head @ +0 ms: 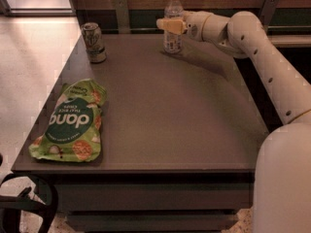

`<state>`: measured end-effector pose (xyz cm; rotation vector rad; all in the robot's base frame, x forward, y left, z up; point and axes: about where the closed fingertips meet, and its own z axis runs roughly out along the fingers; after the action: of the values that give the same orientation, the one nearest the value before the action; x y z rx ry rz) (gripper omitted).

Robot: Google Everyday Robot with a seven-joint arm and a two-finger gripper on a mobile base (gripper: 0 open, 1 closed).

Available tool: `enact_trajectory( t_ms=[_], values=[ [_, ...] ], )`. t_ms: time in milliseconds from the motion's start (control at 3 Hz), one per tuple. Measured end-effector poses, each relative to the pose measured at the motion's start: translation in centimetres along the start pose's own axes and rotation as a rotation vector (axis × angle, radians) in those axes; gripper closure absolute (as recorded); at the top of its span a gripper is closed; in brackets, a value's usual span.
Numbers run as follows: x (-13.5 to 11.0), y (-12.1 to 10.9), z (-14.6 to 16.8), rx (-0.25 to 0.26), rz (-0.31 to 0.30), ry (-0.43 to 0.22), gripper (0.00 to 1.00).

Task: Move blue plastic bottle near green rice chip bag

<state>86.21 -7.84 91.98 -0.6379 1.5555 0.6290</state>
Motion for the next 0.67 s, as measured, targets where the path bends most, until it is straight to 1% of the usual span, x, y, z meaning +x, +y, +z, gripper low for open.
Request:
enact_trajectory(
  t_ms=[667],
  values=[
    [0.06,0.39,0.44,-0.008,0.000,0.001,0.78]
  ],
)
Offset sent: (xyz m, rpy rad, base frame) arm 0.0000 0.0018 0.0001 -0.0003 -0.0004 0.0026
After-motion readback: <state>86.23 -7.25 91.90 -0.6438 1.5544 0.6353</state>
